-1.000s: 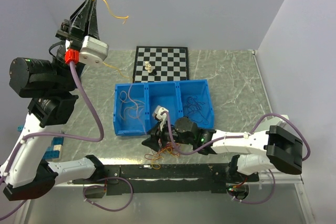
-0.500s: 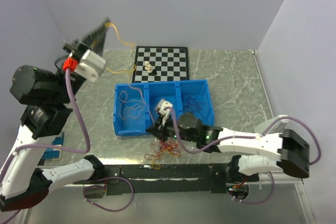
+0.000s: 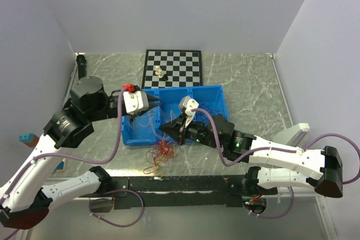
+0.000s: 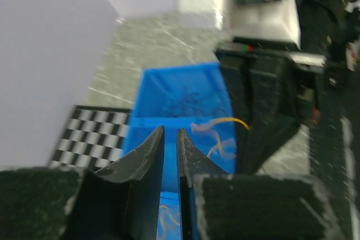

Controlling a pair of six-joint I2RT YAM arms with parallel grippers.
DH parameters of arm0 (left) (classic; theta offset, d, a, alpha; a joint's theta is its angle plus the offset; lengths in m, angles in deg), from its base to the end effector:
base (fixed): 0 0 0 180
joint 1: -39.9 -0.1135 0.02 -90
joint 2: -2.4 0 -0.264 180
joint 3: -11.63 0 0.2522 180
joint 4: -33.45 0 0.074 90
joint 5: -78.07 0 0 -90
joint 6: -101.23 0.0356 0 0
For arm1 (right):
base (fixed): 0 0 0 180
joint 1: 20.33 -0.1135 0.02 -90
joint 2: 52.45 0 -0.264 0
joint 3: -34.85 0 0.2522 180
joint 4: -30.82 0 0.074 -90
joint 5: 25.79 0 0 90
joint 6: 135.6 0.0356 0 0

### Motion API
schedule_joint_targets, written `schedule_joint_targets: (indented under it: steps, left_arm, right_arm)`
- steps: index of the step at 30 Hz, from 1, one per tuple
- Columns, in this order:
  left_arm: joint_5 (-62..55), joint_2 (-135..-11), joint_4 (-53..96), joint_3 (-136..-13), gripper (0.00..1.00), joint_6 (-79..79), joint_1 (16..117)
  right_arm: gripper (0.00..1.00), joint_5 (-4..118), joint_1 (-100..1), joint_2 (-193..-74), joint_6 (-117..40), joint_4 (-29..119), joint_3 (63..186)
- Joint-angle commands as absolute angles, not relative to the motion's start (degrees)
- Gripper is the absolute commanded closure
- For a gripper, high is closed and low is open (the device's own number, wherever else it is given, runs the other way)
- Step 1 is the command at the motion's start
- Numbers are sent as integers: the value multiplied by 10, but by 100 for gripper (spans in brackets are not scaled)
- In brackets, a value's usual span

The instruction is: Untangle the cables

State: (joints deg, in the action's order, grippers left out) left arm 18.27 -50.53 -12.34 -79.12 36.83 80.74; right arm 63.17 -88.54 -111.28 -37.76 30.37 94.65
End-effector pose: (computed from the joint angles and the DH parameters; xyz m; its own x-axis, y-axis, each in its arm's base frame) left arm 0.1122 -0.1207 0.4643 0.3125 0.2235 -0.9233 0.8949 0.2567 0.3650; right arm 0.0904 0.2278 0.3464 -0.1184 0.0711 -0.9904 -0.9276 0.3478 0.1359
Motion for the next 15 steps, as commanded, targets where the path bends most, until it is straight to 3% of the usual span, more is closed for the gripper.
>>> schedule_joint_targets:
  steps: [1, 13, 15]
  left_arm:
    - [250, -491, -155, -749, 81, 364, 809]
    - [273, -483, -143, -700, 77, 438, 809]
    - [262, -477, -116, -694, 71, 444, 809]
  right_arm:
    - [100, 601, -882, -1110, -376, 303, 976]
    - [100, 506, -871, -1125, -376, 337, 1011]
    - [100, 486, -869, -1129, -372, 340, 1014]
